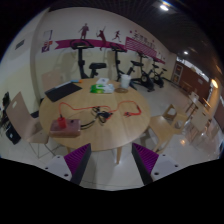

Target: Unplug charger

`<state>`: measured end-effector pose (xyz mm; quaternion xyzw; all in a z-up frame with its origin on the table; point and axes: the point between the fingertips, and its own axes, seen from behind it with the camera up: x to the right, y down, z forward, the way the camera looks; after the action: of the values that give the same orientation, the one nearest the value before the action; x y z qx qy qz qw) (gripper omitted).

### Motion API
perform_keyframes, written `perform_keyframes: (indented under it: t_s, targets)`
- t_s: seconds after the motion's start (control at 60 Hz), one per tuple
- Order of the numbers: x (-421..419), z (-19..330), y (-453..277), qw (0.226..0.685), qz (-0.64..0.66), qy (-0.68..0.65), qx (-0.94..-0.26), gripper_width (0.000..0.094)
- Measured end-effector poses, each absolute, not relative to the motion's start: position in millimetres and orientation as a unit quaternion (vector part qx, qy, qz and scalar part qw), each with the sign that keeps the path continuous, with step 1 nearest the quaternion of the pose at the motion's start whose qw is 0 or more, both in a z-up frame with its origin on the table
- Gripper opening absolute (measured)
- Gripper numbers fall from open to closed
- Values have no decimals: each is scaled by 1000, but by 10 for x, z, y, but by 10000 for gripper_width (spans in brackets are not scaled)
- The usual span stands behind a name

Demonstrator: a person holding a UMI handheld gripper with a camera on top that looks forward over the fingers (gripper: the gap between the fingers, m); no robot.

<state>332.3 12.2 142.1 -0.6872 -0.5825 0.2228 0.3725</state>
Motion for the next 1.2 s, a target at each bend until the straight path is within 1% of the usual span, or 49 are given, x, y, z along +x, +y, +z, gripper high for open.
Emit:
perform_keyframes:
  t_s: [0.017, 0.183, 0.233, 0.367, 0.45, 0.55, 0.667, 0.833, 0.883, 0.9, 0.917, 0.933, 1.0, 1.033, 1.05, 1.117, 1.15, 1.167, 1.183, 1.2]
  targets:
    - [3449, 1491, 167, 369, 227, -589, -682, 857]
    - [3114, 1396, -605, 350, 278, -627, -638, 860]
    - [2922, 1302, -856, 345, 289, -638, -625, 860]
    - [2445, 1029, -1453, 356, 320, -648, -593, 860]
    - [2196, 871, -1711, 355, 339, -647, -583, 857]
    - [1883, 680, -1850, 353, 351, -640, -585, 855]
    - [1531, 498, -1833, 365, 351, -618, -602, 856]
    - [1185, 424, -1849, 379, 370, -598, -602, 855]
    - [1080, 353, -1846, 376, 369, -604, -598, 488]
    - [981, 292, -1809, 387, 356, -600, -602, 365]
    - [1022, 388, -1736, 402, 355, -596, -598, 243]
    - [1023, 384, -1751, 398, 358, -594, -600, 224]
    - [1012, 391, -1732, 409, 352, -599, -592, 157]
    - [1014, 387, -1734, 404, 356, -595, -597, 151]
    - [984, 333, -1781, 402, 357, -594, -598, 148]
    - [1039, 393, -1725, 372, 368, -582, -622, 145]
    - [982, 346, -1727, 355, 373, -581, -630, 149]
    - [973, 348, -1733, 358, 374, -583, -626, 150]
    - [1031, 493, -1746, 367, 379, -583, -618, 147]
    - [1018, 647, -1688, 389, 380, -581, -606, 149]
